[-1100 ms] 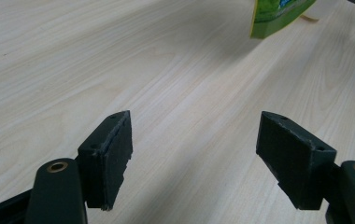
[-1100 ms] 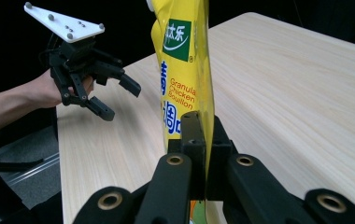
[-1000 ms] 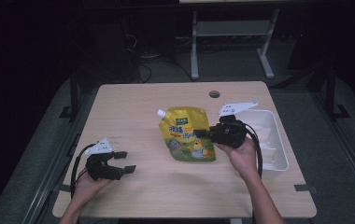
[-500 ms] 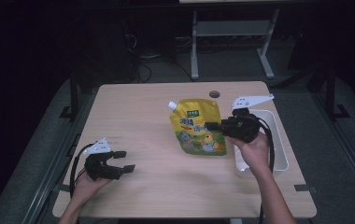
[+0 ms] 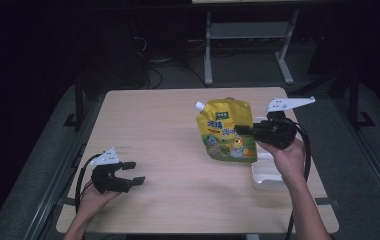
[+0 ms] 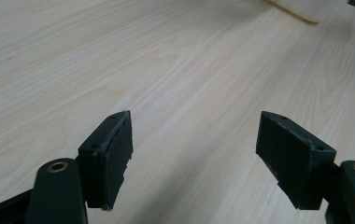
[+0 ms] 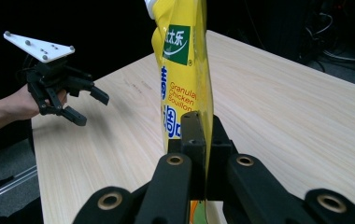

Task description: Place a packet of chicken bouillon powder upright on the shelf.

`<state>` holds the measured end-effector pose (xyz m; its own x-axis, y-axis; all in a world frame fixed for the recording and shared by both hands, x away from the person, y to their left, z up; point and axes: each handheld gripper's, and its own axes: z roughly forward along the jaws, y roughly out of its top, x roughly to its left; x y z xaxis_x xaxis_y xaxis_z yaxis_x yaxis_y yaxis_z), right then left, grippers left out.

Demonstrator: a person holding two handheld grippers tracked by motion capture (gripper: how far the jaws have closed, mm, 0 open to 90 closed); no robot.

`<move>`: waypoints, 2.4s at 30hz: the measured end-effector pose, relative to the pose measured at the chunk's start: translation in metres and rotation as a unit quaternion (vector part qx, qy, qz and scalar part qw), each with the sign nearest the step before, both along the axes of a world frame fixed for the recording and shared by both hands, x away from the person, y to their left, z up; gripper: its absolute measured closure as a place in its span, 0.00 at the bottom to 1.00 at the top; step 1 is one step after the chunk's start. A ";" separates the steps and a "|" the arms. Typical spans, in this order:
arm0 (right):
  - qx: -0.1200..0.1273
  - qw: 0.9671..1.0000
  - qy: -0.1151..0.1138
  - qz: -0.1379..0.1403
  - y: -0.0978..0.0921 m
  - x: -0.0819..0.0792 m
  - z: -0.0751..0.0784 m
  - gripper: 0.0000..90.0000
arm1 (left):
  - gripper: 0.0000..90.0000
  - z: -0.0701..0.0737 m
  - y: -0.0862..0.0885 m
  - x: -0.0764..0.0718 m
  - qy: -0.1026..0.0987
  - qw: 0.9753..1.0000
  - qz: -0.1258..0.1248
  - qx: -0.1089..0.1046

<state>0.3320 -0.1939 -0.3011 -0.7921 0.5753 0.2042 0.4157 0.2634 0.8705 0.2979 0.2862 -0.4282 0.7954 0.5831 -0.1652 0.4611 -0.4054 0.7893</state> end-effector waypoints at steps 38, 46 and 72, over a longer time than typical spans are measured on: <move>-0.001 0.998 -0.009 -0.064 -0.076 -0.027 0.005 1.00 | 0.30 -0.001 -0.003 0.001 -0.001 1.000 -0.003 0.000; 0.003 0.997 -0.009 -0.081 -0.094 -0.036 0.000 1.00 | 0.29 -0.001 -0.002 0.001 -0.001 1.000 -0.001 0.000; 0.005 0.994 0.015 -0.112 -0.117 -0.042 -0.039 1.00 | 0.29 -0.001 -0.002 0.001 -0.001 1.000 0.001 -0.003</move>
<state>0.2898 -0.3107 -0.3398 -0.6372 0.7348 0.2326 0.4890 0.1522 0.8589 0.2994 0.2839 -0.4289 0.7944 0.5841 -0.1663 0.4600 -0.3999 0.7928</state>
